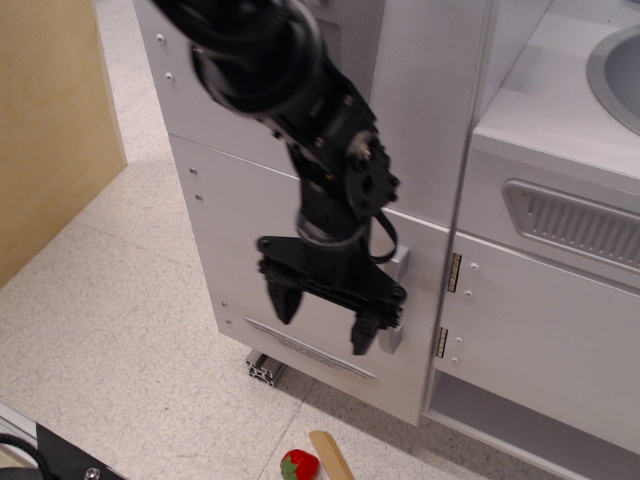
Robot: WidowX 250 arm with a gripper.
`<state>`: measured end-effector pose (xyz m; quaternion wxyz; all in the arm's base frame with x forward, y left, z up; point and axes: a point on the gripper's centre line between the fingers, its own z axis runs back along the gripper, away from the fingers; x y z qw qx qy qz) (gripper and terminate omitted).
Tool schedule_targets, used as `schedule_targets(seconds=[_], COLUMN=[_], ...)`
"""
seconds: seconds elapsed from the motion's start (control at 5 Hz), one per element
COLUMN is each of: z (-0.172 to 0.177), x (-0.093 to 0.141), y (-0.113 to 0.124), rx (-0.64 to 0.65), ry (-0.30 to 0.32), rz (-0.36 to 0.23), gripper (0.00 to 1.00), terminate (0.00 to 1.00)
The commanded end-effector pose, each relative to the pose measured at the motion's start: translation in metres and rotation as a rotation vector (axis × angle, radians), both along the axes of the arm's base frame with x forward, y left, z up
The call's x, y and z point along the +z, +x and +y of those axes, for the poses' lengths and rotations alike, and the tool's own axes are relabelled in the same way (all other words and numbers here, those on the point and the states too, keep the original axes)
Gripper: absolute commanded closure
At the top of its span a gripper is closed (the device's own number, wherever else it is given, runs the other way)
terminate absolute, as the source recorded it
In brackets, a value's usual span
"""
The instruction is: Open low fridge
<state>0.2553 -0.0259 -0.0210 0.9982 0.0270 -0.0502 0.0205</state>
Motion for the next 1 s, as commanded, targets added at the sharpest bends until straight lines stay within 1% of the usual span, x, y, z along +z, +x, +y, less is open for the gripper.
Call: schedule_targets(seconds=[0.0,0.2,0.4,0.6,0.8], z=[-0.018,-0.02,-0.019,-0.017,-0.017], x=[0.009,0.012,0.011,0.009,0.009], y=[0.039,0.051,0.056,0.056,0.056], rx=[0.014,0.021,0.013,0.005,-0.002], ry=[-0.008,-0.001,0.01,0.004,-0.003], rz=[-0.109,-0.135,-0.152,-0.149,-0.152], gripper=[0.0,0.0,0.0,0.0,1.0], terminate=[0.0,0.0,0.0,0.0,0.0])
